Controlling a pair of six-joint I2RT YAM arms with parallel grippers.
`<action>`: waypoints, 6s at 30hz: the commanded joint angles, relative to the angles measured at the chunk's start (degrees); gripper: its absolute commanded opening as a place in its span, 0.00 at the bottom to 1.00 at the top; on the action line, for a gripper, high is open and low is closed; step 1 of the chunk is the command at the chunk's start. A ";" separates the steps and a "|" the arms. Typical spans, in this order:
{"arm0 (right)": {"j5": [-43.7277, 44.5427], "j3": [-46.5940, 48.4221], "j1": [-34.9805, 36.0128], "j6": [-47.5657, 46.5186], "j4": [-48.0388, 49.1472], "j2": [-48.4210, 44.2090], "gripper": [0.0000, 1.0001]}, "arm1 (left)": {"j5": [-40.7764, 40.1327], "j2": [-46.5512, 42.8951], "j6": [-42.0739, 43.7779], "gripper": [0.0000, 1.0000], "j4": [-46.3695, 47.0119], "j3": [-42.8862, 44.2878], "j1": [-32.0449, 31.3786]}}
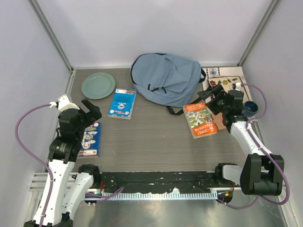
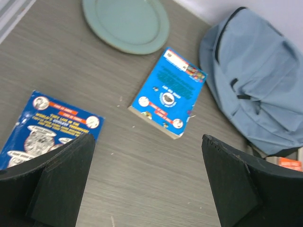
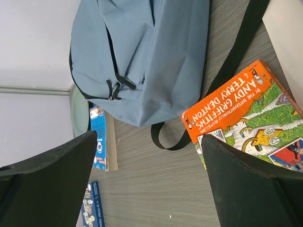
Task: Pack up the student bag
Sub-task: Adjust the student bag at the center of the board, then unzip the student bag at the center of the board.
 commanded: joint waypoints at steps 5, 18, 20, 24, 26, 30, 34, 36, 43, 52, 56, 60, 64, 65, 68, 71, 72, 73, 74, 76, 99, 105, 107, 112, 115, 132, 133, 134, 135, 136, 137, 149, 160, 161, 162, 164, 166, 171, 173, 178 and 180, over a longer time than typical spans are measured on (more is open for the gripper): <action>-0.44 5.29 6.71 -2.49 3.13 3.13 0.94 | 0.21 2.05 0.97 1.00 -3.26 1.37 -0.03; 9.50 8.99 21.32 5.67 5.85 14.38 0.90 | 7.25 3.72 -3.69 1.00 3.16 -4.96 -0.03; 11.16 9.60 22.47 6.64 5.50 15.70 0.89 | 7.78 3.98 -4.21 1.00 4.13 -5.22 -0.03; 13.98 10.13 24.67 10.33 4.54 17.55 0.89 | 9.88 4.77 -5.27 1.00 5.19 -5.49 -0.03; 19.66 10.22 25.99 11.65 3.57 17.99 0.89 | 10.68 5.12 -5.80 1.00 6.07 -6.10 -0.03; 25.22 13.61 26.34 12.36 3.51 21.76 0.89 | 12.43 5.56 -6.85 1.00 7.74 -7.16 -0.03; 27.69 18.92 26.52 12.27 -0.30 27.30 0.88 | 13.75 5.91 -7.20 0.99 8.44 -7.33 -0.03; 28.74 19.36 26.43 12.88 0.92 29.84 0.88 | 13.76 5.91 -7.38 1.00 8.62 -7.60 -0.03; 28.76 22.88 26.60 11.57 -0.21 36.26 0.67 | 13.76 6.27 -7.47 1.00 9.32 -8.56 -0.12; 27.53 22.96 26.52 7.18 3.74 34.96 0.01 | 13.84 7.76 -7.29 1.00 10.20 -9.35 -0.03; 24.72 26.47 26.52 1.48 5.06 32.94 0.01 | 14.19 8.11 -6.94 1.00 10.20 -9.36 -0.03; 18.93 32.35 26.43 -2.66 5.24 30.91 0.01 | 14.02 7.59 -6.85 1.00 10.11 -9.53 -0.03; 13.39 34.83 25.99 -5.39 4.27 27.41 0.01 | 13.84 6.53 -6.77 0.99 9.85 -9.62 -0.03; 12.24 34.83 25.99 -6.09 4.27 26.61 0.01 | 13.67 5.75 -6.77 1.00 9.94 -9.62 -0.03; 7.32 32.47 25.64 -6.54 6.97 21.87 0.01 | 13.32 4.25 -6.68 0.99 9.68 -9.79 -0.12; -1.01 25.88 23.62 -3.82 12.60 15.47 0.01 | 12.96 2.76 -6.42 1.00 9.50 -9.62 -0.03; -2.61 22.21 22.75 -2.42 15.93 13.79 0.01 | 12.96 2.40 -6.33 1.00 9.50 -9.53 -0.12; -3.76 20.52 20.56 0.11 17.52 12.38 0.01 | 13.05 2.05 -6.33 1.00 9.76 -9.44 -0.12; -6.55 19.11 19.32 1.79 18.76 10.10 0.01 | 13.05 1.61 -6.41 1.00 9.94 -9.53 -0.03; -10.16 15.15 17.21 4.43 23.32 8.50 0.01 | 13.49 0.73 -7.03 1.00 10.73 -9.88 -0.03; -8.78 -17.37 15.27 -11.55 0.66 -0.48 0.01 | 23.76 12.21 -7.98 1.00 23.53 -12.95 -0.12; -6.50 -17.64 15.18 -10.32 2.86 1.55 0.01 | 25.71 26.11 -11.16 0.99 34.97 -12.89 -5.89; -6.49 -17.47 15.27 -10.32 2.95 1.55 0.01 | 21.52 30.60 -10.63 0.99 35.34 -11.21 -9.33; -6.67 -17.82 15.35 -10.14 2.86 1.38 0.01 | 18.32 34.91 -10.98 0.99 38.50 -8.57 -12.95; -6.67 -17.99 15.27 -10.23 2.95 1.38 0.01 | 18.59 38.69 -10.37 0.90 38.15 -6.20 -13.04; -3.24 -5.87 14.30 -12.16 1.81 6.65 0.01 | 19.12 31.51 -3.78 0.00 35.61 2.51 -20.85; -3.07 -5.43 14.30 -12.16 1.72 6.83 0.01 | 18.33 28.45 -4.65 0.00 35.08 2.16 -21.47; -2.98 -4.64 14.13 -12.16 1.81 6.74 0.01 | 15.89 26.59 -5.61 0.00 32.73 0.85 -22.43; -2.98 -4.46 14.21 -12.16 1.90 6.91 0.01 | 15.08 24.92 -6.84 0.00 31.92 -0.29 -22.70; -3.15 -4.28 14.21 -12.16 2.07 6.92 0.01 | 12.64 23.16 -8.42 0.00 30.95 -1.69 -22.71; -3.07 -4.20 14.13 -12.16 2.07 7.00 0.01 | 12.26 19.14 -11.05 0.00 30.86 -5.36 -22.88; -2.11 -3.50 14.12 -12.86 -0.12 11.39 0.06 | 7.25 2.14 -24.43 0.14 26.91 -28.59 -25.17; 11.44 -4.54 14.12 -11.38 -16.81 -4.39 0.68 | -3.12 2.84 -17.05 0.74 3.28 -16.40 -25.17; 11.09 -5.76 14.12 -10.24 -17.17 -5.90 0.68 | -3.56 2.58 -16.87 0.75 2.65 -13.95 -25.17; 10.56 -6.47 14.12 -9.10 -17.35 -7.05 0.68 | -3.73 2.23 -16.61 0.76 2.30 -12.79 -25.17; 8.72 -8.84 14.30 -5.32 -16.65 -10.64 0.68 | -4.35 2.40 -16.26 0.77 0.45 -9.03 -25.17; 7.40 -10.25 14.65 -2.17 -15.16 -12.24 0.68 | -3.48 3.27 -15.73 0.78 -0.95 -5.25 -25.25; 8.18 -12.02 17.28 3.56 -12.78 -11.37 0.69 | 3.90 12.93 -11.79 0.79 0.44 0.57 -25.34; 9.06 -11.93 20.78 6.80 -10.50 -10.05 0.71 | 6.54 16.44 -10.64 0.79 0.71 3.64 -25.52; 11.25 -9.39 29.05 11.74 -5.93 -2.76 0.73 | 11.72 26.82 -6.60 0.79 0.18 8.83 -26.57; 12.31 -9.90 30.73 14.27 -4.27 -1.18 0.74 | 12.61 28.49 -6.07 0.79 1.14 8.75 -27.01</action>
